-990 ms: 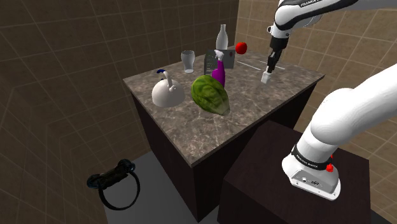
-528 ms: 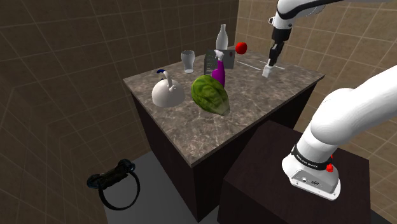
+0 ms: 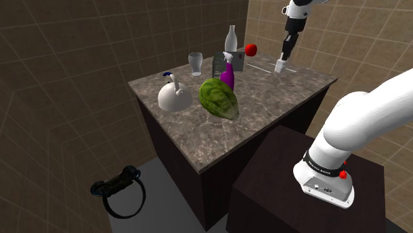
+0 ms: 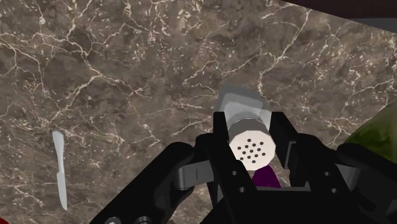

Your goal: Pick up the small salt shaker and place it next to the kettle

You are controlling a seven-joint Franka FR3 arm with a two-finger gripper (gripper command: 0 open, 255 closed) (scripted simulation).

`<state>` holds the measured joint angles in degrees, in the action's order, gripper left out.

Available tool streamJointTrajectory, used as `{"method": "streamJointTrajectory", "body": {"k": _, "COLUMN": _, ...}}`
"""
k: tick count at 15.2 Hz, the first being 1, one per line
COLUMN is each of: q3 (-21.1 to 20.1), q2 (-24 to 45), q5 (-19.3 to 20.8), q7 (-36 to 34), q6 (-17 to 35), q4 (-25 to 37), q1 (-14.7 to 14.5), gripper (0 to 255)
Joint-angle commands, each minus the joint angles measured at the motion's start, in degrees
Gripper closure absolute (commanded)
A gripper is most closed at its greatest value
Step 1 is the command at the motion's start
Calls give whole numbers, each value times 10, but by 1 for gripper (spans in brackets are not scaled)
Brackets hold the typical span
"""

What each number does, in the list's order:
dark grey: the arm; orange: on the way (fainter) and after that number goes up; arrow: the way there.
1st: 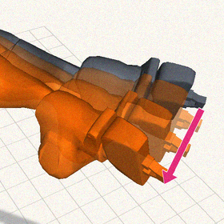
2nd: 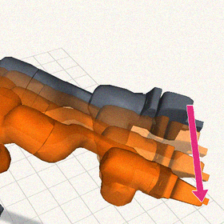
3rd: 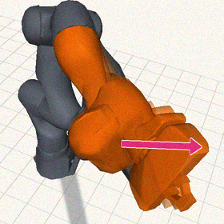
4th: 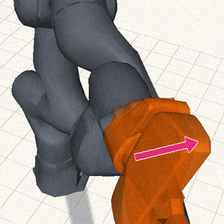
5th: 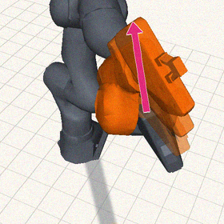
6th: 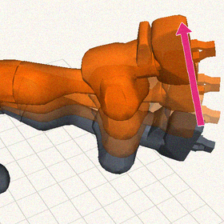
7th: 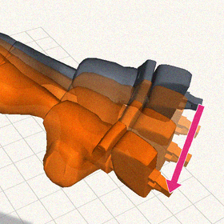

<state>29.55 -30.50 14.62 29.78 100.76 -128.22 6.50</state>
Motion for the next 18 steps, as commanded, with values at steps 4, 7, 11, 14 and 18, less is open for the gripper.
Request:
{"method": "streamJointTrajectory", "body": {"k": 4, "q3": -6, "q2": 1, "q5": -5, "q7": 3, "q6": -37, "q4": 38, "q1": -2, "gripper": 255}}
{"method": "streamJointTrajectory", "body": {"k": 7, "q3": -9, "q2": 3, "q5": -8, "q7": 4, "q6": -60, "q4": 63, "q1": -4, "gripper": 255}}
{"method": "streamJointTrajectory", "body": {"k": 11, "q3": -13, "q2": 9, "q5": -12, "q7": 7, "q6": -89, "q4": 97, "q1": -6, "gripper": 255}}
{"method": "streamJointTrajectory", "body": {"k": 14, "q3": -15, "q2": 14, "q5": -15, "q7": 9, "q6": -108, "q4": 121, "q1": -8, "gripper": 255}}
{"method": "streamJointTrajectory", "body": {"k": 18, "q3": -39, "q2": 55, "q5": -42, "q7": -30, "q6": -98, "q4": 144, "q1": -31, "gripper": 255}}
